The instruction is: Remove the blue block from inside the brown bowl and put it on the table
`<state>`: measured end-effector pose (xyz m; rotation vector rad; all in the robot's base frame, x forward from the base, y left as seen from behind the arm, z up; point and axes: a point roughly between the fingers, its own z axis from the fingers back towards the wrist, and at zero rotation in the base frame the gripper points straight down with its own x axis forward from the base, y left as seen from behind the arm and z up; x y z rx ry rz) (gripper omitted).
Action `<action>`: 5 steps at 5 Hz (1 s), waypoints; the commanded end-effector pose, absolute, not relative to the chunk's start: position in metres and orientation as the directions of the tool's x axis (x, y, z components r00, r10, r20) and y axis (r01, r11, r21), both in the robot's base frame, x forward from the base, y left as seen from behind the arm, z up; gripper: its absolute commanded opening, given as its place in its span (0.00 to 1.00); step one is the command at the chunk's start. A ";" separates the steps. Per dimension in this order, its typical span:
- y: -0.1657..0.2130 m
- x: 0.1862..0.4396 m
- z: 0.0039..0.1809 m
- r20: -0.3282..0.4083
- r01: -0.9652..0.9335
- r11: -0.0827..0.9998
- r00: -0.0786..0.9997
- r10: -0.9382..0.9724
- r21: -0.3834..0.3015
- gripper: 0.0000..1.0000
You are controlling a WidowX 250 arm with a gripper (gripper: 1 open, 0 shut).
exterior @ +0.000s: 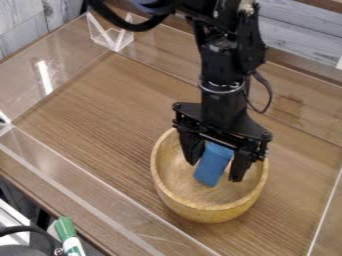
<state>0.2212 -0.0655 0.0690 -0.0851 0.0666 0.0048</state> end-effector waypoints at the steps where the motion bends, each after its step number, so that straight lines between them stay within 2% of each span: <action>1: -0.068 0.227 0.070 -0.037 -0.001 0.996 0.999 -0.002 -0.085 1.00; 2: -0.070 0.228 0.066 -0.033 0.004 0.997 0.999 -0.007 -0.078 1.00; 3: -0.072 0.228 0.061 -0.028 0.009 0.998 1.000 -0.011 -0.068 0.00; 5: -0.073 0.232 0.061 -0.028 0.017 0.999 0.999 -0.018 -0.037 0.00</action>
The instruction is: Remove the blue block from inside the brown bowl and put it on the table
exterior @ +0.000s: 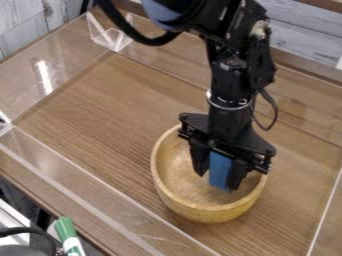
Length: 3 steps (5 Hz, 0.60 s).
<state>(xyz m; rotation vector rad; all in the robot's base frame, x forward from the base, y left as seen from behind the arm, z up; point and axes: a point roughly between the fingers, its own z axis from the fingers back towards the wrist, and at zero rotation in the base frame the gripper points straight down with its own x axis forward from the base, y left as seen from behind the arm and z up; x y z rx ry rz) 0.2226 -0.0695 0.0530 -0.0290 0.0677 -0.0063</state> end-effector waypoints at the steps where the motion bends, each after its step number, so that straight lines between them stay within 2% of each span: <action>1: -0.073 0.235 0.062 -0.027 0.022 1.000 0.999 -0.023 -0.022 0.00; 3: -0.072 0.238 0.061 -0.023 0.028 1.000 0.999 -0.028 -0.005 0.00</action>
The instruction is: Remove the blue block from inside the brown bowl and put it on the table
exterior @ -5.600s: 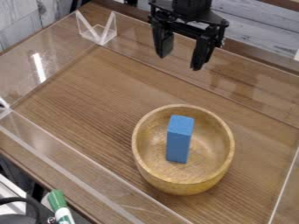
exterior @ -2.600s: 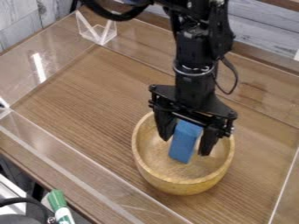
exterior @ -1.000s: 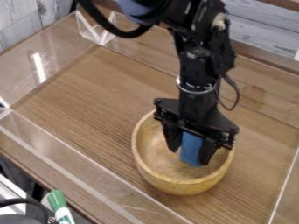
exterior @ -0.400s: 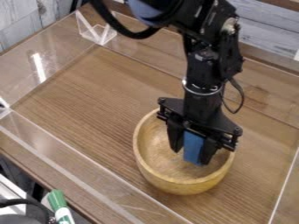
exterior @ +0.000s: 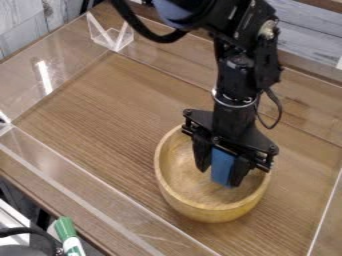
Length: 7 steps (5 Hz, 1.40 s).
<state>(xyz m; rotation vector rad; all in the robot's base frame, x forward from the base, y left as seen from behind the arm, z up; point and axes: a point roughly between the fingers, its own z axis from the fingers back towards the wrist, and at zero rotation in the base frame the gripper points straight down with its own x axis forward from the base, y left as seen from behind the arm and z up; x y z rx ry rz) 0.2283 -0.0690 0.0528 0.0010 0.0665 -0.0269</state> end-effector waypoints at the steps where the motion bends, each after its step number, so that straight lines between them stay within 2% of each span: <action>1: -0.071 0.239 0.060 -0.020 0.024 1.000 1.000 -0.024 0.000 0.00; 7: -0.068 0.239 0.056 -0.006 0.004 1.000 1.000 -0.004 0.020 0.00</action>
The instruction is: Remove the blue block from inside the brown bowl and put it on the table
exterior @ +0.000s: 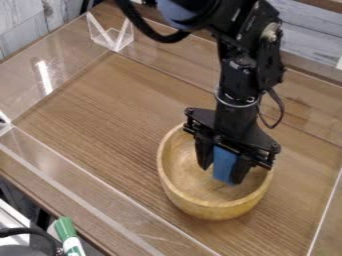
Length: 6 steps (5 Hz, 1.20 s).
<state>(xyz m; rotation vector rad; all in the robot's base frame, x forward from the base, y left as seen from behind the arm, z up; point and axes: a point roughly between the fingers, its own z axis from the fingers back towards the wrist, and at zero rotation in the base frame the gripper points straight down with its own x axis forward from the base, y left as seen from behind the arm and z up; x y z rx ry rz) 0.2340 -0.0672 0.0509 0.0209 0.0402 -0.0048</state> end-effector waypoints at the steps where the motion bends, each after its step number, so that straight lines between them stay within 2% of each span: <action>1: -0.067 0.237 0.055 -0.006 -0.001 1.000 1.000 0.001 0.023 0.00; 5: -0.065 0.233 0.053 -0.010 -0.028 0.999 1.000 0.029 0.035 0.00; 6: -0.063 0.233 0.059 -0.017 -0.026 0.999 1.000 0.026 0.044 0.00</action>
